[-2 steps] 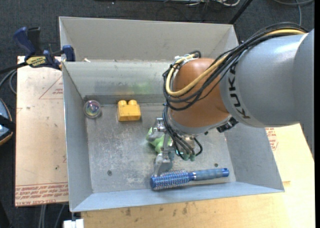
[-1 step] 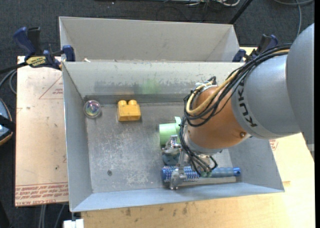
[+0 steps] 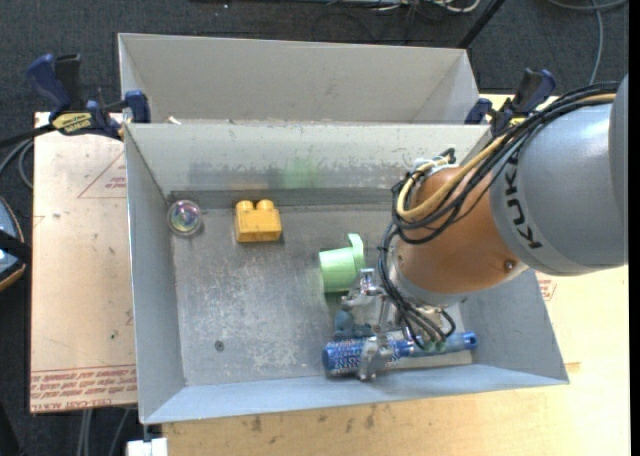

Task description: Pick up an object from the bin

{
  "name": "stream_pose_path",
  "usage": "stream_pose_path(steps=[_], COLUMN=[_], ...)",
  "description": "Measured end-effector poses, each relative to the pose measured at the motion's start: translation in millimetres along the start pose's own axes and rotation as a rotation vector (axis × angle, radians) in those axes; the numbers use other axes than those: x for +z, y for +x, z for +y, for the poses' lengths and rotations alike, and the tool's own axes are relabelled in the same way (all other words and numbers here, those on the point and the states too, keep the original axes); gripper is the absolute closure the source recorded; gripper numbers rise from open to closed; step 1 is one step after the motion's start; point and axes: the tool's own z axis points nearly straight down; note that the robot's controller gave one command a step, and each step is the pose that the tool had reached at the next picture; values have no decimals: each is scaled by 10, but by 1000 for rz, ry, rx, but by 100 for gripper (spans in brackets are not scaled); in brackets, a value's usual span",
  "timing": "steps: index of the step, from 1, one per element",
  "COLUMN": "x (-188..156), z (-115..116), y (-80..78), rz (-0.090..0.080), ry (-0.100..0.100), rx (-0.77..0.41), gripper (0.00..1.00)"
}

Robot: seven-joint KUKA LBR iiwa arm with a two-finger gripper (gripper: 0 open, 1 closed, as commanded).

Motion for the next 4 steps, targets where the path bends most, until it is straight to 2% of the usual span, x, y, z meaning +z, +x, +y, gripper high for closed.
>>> stream_pose_path(steps=[1,2,3,4], x=[12,254,234,212], z=[43,72,76,83], y=[-59,-123,-140,-177], rz=[3,-10,-1,-15], ry=[-1,-1,-1,-2], rx=[-68,-22,-20,-20], gripper=[0,0,0,100])
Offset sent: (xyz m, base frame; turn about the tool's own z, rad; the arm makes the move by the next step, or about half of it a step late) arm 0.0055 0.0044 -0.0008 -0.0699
